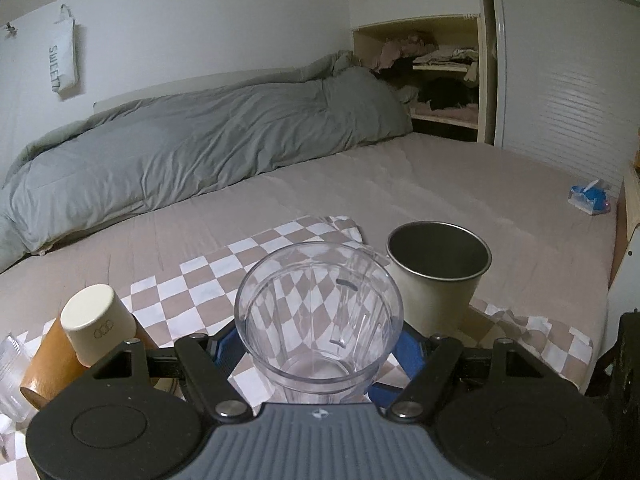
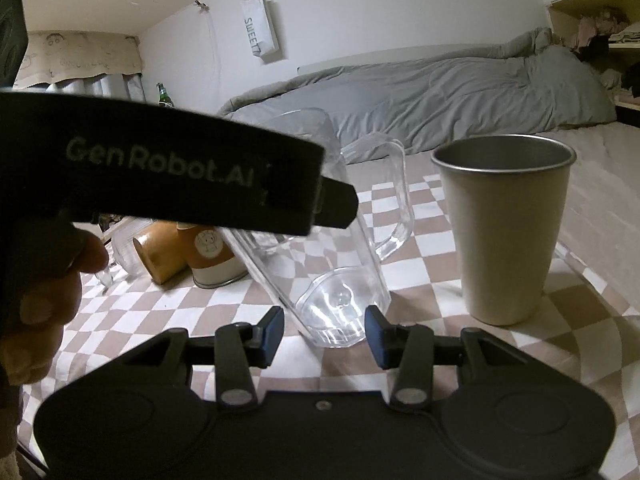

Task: Flip cup upright
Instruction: 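Lower the upright pitcher onto the cloth and open the right gripper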

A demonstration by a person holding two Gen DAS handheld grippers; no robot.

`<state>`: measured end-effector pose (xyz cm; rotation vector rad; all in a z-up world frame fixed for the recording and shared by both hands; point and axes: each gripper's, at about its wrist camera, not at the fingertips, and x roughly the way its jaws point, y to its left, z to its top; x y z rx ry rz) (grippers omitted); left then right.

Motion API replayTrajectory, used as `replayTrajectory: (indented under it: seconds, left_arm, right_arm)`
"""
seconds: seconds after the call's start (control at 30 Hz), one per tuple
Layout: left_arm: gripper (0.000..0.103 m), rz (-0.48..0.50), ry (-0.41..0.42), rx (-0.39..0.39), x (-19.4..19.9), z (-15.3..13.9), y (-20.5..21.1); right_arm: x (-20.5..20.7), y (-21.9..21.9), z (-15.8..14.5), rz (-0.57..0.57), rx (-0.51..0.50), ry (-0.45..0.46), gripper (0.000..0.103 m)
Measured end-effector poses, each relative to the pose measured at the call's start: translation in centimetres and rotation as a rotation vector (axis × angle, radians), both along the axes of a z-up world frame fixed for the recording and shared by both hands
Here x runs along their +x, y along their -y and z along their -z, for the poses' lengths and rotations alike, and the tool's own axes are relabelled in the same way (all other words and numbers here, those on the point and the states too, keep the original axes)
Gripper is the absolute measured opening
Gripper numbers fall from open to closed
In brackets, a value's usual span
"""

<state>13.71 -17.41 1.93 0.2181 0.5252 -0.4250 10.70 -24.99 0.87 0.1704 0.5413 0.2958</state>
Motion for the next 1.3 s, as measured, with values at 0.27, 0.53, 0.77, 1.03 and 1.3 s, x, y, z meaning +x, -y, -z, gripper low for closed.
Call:
replayTrajectory:
  seconds: [0.27,0.53,0.77,1.03,1.3]
  left_arm:
    - [0.076,0.003,0.009,0.005,-0.1,0.2,0.2]
    - [0.092,-0.013,0.041,-0.037,-1.0,-0.4,-0.9]
    - [0.097,-0.041,0.075,-0.082,-2.9,-1.6,-2.8]
    - [0.1,-0.077,0.103,-0.148,-4.9,-2.6,-5.6]
    - [0.102,-0.113,0.156,-0.203,-7.7,-3.3,-8.2]
  right_arm:
    - [0.1,0.1,0.2,0.004,0.006,-0.001,0.046]
    - [-0.9,0.3,-0.7,0.029,-0.013,0.056,0.074]
    - [-2.5,0.8,-2.2,0.062,-0.057,0.124,0.087]
    - [-4.1,1.8,-4.2,0.09,-0.081,0.153,0.093]
    - [-6.8,1.7,-6.2,0.106,-0.123,0.187,0.097]
